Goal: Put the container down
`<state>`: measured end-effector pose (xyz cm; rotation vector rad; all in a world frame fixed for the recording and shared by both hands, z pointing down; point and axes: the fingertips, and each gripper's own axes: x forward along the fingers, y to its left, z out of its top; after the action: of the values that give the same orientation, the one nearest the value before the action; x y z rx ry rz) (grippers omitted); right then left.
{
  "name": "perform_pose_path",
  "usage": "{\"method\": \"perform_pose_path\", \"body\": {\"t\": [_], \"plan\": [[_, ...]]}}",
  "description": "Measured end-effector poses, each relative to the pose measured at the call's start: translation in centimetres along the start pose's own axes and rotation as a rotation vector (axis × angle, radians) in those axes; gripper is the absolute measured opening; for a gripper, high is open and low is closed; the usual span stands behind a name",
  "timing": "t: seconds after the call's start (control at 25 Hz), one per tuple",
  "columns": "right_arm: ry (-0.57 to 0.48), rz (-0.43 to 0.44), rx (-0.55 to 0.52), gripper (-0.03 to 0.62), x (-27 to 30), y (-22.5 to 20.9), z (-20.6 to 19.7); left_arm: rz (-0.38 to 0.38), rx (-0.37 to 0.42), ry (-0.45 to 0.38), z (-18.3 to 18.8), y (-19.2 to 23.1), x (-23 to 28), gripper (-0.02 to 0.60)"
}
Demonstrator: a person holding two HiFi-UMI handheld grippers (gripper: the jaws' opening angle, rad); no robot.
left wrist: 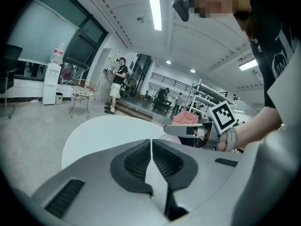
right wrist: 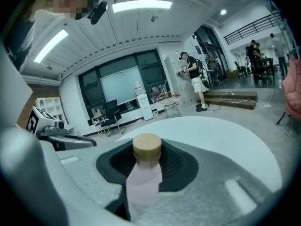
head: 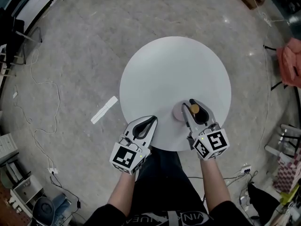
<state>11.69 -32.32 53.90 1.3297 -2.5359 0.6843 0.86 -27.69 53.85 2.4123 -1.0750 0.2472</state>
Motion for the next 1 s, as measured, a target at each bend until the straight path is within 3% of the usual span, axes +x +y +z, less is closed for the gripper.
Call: {"method": "perform_pose_path", "body": {"t": [1.0], "plan": [[-0.010, -0.034, -0.196, 0.123, 2.2, -0.2, -0.2, 0.013, -0.071, -0.024, -0.4, 0.7, 0.1, 0.015]]}}
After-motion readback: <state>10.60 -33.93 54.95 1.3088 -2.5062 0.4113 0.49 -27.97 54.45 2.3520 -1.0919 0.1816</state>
